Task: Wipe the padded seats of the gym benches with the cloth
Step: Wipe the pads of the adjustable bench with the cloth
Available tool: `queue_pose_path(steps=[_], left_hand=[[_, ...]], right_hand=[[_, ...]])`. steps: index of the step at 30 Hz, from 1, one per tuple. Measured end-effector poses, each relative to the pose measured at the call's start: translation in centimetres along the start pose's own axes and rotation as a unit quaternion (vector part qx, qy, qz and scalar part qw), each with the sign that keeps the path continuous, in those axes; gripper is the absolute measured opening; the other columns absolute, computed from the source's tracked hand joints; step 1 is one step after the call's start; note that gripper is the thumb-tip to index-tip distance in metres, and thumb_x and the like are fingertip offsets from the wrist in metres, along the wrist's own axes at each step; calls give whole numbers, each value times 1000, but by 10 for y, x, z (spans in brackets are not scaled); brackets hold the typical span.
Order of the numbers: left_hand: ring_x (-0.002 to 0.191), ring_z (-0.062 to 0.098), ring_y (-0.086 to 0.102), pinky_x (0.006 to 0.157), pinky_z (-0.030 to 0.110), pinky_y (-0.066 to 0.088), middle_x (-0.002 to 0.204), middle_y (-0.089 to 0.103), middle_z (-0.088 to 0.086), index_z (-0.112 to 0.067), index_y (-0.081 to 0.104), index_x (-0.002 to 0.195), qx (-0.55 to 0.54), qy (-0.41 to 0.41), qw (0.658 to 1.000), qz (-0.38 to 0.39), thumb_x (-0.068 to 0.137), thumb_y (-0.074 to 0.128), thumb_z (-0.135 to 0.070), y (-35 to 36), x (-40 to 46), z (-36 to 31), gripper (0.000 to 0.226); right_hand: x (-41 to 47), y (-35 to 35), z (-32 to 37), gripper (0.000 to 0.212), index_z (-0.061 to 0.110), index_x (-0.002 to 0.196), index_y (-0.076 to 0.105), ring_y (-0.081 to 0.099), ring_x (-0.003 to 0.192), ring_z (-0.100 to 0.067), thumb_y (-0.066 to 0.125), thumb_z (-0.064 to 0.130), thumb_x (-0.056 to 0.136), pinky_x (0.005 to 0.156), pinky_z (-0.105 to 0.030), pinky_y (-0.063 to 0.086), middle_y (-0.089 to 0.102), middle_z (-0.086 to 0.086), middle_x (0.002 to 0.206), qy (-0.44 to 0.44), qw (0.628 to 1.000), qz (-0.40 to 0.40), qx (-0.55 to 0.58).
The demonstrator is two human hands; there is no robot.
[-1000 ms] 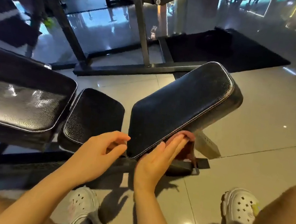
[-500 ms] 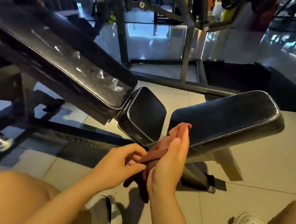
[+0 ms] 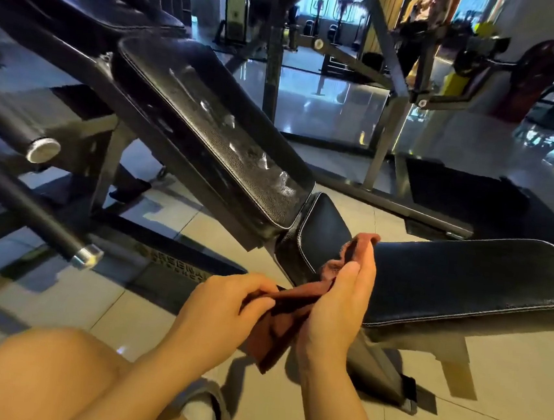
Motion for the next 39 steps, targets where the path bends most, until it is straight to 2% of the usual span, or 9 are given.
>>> queue_pose_path(steps=[4,8,11,15,19,22,27,31,39], left_hand=[[87,-1,59,69,25,51,93,63,-25,-40,65,100,49,41,992,-113,92,49,-44,-15,5,2,19],[79,1,61,59,25,52,88,66,-22,-35,69,93,101,11,975,-195,91,55,-36,-36,32,11,15],[80,18,69,58,40,56,89,71,-12,-30,71,94,196,-34,962,-187,90,58,-32,-42,52,30,14],[78,12,62,69,39,55,94,68,-16,-35,69,101,151,-109,969,-163,90,66,-29,-44,66,51,13],[83,11,65,67,38,56,92,63,-20,-29,69,103,140,-64,966,-208,86,56,-45,-61,74,53,27],[89,16,64,72,33,50,96,68,-6,-19,70,103,228,-24,941,-250,88,46,-44,-90,65,63,38],[118,35,55,99,57,38,116,65,13,-7,68,115,423,-15,866,-265,91,47,-43,-156,48,115,47],[139,32,36,113,61,19,137,54,13,-12,58,131,418,-44,876,-237,89,42,-53,-174,50,140,61],[136,26,42,114,50,23,133,58,8,-11,61,127,379,-30,878,-289,88,46,-52,-175,49,139,58]], right_hand=[[17,28,6,39,34,143,41,48,127,-10,32,25,106,112,-37,37,50,8,141,-17,1000,10,8],[76,97,11,24,22,119,57,57,99,-7,37,25,105,87,-25,46,58,7,112,-54,981,164,-91],[105,139,-6,44,10,149,33,24,146,-21,30,18,106,120,-38,22,26,-3,157,-103,912,285,-276],[111,132,-27,56,21,156,14,10,150,-14,21,41,104,123,-35,8,14,3,163,-213,830,315,-409],[124,120,-38,72,19,149,28,25,145,-19,11,60,93,120,-47,22,30,3,157,-207,836,287,-420],[132,131,-36,77,14,143,35,31,142,-23,8,61,89,119,-48,24,35,-3,153,-196,834,275,-436],[153,189,-22,63,5,144,34,29,142,-31,18,45,100,118,-53,20,32,-15,154,-197,806,263,-493],[145,267,-1,55,6,139,41,35,137,-33,24,43,102,114,-55,25,41,-14,146,-273,801,297,-442],[105,249,12,57,24,156,5,0,150,-10,24,42,105,122,-34,-1,3,7,164,-368,718,446,-387]])
Point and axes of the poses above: each hand's wrist, its own x-axis towards the middle knuckle, its own y-axis out of the palm, z = x × y, the point moved 3 cm from there along x, towards the middle knuckle
